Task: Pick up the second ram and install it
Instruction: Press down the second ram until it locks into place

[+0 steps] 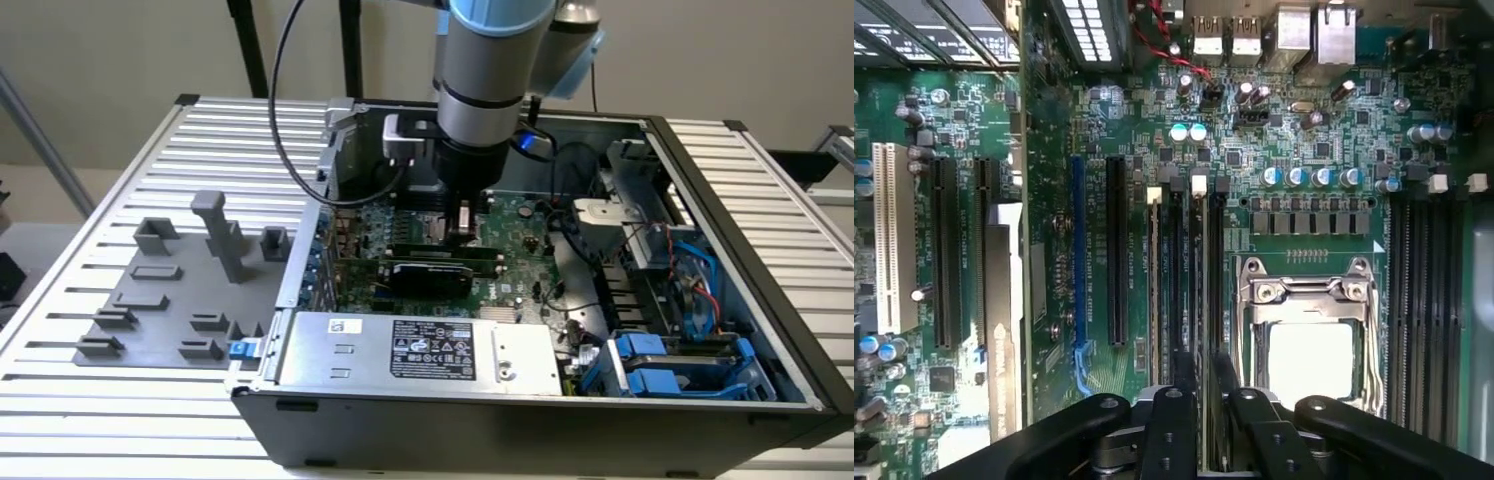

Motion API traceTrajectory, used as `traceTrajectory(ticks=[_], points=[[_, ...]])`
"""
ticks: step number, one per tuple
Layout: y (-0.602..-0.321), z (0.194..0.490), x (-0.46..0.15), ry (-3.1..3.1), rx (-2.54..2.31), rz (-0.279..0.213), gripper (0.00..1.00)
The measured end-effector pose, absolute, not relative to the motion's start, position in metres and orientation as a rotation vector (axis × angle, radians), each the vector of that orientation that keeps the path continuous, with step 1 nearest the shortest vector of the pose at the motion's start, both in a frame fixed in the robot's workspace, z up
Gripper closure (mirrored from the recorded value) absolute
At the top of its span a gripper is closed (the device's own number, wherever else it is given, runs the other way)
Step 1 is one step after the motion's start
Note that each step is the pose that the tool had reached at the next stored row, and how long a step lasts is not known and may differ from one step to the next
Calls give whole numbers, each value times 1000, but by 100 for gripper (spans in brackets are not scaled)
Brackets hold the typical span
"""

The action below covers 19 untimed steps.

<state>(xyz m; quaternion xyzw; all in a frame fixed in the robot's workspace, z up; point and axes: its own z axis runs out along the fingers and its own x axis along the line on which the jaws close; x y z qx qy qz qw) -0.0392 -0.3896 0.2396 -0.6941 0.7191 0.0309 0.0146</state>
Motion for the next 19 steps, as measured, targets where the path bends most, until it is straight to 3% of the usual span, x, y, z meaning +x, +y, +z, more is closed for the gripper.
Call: traceTrajectory(ticks=[3,4,19], points=[[-390,247,-39,2238,-2161,96,0],[-390,248,-39,2238,-2161,96,100],[-390,248,-39,2238,-2160,97,100]])
